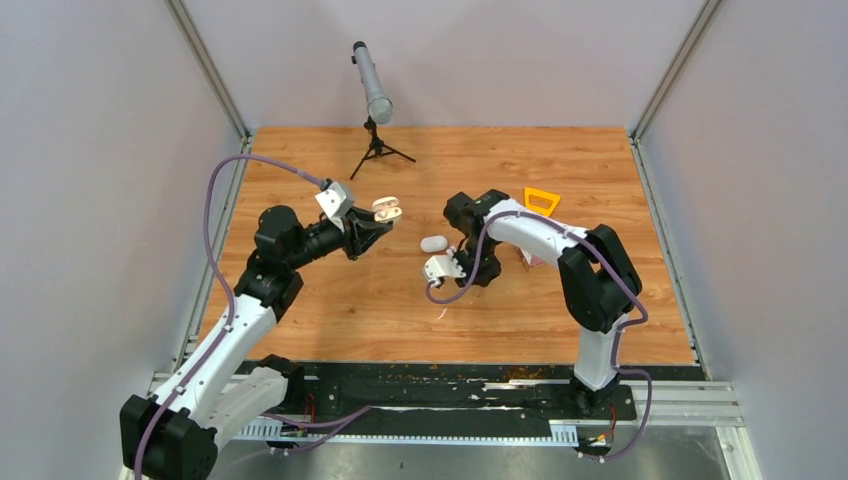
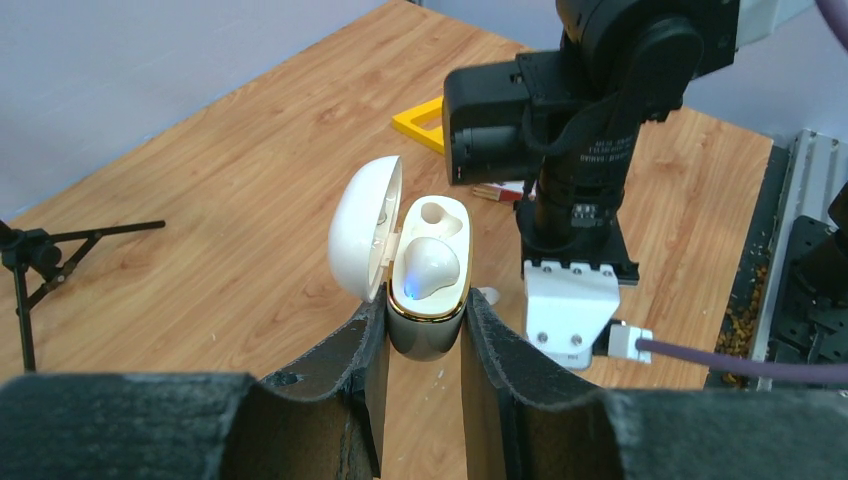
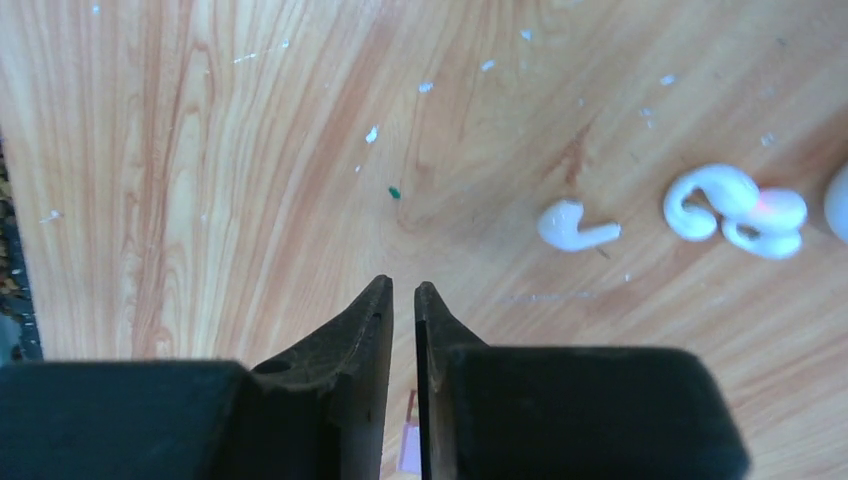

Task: Insert the wireless bluetooth earbuds into the charging case
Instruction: Adjust the earbud at the center of the board, then pick up the earbud from the center of the board.

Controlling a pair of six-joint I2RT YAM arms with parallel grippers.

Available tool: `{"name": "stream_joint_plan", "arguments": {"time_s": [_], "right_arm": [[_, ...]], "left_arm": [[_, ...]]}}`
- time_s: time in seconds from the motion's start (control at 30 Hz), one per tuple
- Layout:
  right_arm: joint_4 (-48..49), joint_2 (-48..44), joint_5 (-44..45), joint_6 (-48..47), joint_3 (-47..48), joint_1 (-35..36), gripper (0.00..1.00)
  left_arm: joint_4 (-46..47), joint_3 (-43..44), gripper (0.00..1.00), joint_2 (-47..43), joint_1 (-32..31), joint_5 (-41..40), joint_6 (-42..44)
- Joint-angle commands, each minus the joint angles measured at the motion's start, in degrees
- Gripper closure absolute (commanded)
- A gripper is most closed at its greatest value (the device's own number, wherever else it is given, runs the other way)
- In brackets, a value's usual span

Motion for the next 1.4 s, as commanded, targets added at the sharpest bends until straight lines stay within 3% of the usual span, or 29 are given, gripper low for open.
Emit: {"name": "stream_joint_plan", "arguments": {"time_s": [0.0, 0.2, 0.3, 0.4, 0.47, 0.7, 0.8, 1.37], "right_arm": [[-4.78, -4.41, -8.30, 6.66, 4.83, -4.39, 0.83], [4.63, -0.55, -14.29, 53.42, 13.52, -11.36, 0.77], [9.82, -2.67, -13.49, 59.54, 8.65, -10.24, 0.68], [8.43, -2.25, -12.89, 54.01, 8.99, -8.37, 0.66], [8.61, -3.18, -16.08, 44.84, 8.62, -8.09, 0.64], [31.97, -22.05, -20.68, 0.32, -20.57, -7.84, 0.64], [40.77, -23.47, -19.21, -5.22, -26.57, -7.77, 0.65], [31.19, -9.25, -16.23, -13.26, -15.62, -6.75, 0.71]], "left_arm": [[1.01, 3.01, 1.00, 0.03, 0.39, -0.25, 1.24], [1.46, 3.60, 1.00, 1.23, 0.39, -0.74, 0.17], [1.68, 3.79, 1.00, 1.53, 0.39, -1.03, -0.18], [1.12, 4.25, 1.00, 1.49, 0.48, -1.11, 0.15], [0.70, 4.49, 1.00, 1.30, 0.76, -1.28, 0.44], [-0.86, 4.72, 1.00, 1.00, 1.69, -1.66, 1.04], [-1.04, 5.00, 1.00, 1.46, 1.79, -1.60, 1.22], [1.10, 3.12, 1.00, 1.40, 1.93, -2.10, 0.15]]}}
